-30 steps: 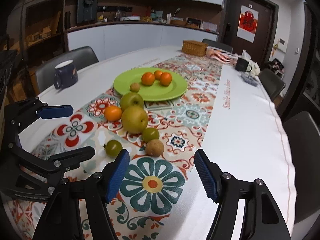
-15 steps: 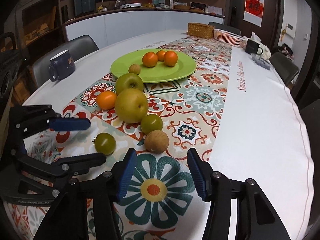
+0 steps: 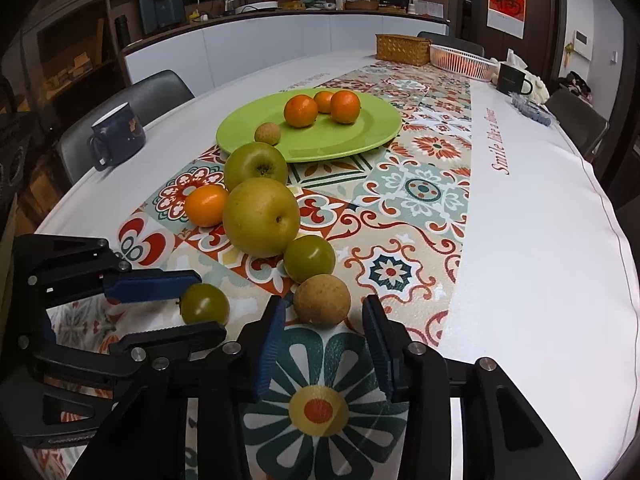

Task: Organize fruits
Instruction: 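Grasp a small green fruit with the left tool while the right tool grasps a brown round fruit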

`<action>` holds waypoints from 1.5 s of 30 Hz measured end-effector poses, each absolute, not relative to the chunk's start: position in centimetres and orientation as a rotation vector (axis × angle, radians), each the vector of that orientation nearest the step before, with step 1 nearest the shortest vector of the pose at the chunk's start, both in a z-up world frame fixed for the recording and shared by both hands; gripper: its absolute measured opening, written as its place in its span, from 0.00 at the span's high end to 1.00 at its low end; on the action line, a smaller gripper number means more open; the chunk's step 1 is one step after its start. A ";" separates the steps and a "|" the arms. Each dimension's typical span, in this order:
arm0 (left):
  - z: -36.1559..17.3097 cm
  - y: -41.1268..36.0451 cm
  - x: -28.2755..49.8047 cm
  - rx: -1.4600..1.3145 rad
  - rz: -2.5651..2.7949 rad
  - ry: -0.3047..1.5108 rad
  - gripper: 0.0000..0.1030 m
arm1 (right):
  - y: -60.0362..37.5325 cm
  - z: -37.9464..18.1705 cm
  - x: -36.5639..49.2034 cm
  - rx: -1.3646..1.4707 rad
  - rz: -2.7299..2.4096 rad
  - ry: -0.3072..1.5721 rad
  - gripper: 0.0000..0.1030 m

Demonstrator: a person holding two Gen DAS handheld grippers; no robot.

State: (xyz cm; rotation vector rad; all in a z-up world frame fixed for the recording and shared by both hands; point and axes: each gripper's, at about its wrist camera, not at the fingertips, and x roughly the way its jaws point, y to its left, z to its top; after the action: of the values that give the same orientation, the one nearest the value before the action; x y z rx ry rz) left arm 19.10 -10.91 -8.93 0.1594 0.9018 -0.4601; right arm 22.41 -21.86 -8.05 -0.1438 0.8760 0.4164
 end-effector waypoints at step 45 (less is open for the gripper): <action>0.4 -6.3 13.2 0.079 -0.341 0.696 0.73 | -19.6 -0.1 15.5 -0.058 0.365 0.740 0.70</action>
State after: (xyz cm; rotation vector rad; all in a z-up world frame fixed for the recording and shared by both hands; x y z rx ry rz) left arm 13.22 -6.34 0.42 0.0791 0.6964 -0.3412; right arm 15.46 -19.65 -0.12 -0.0583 0.7397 0.3650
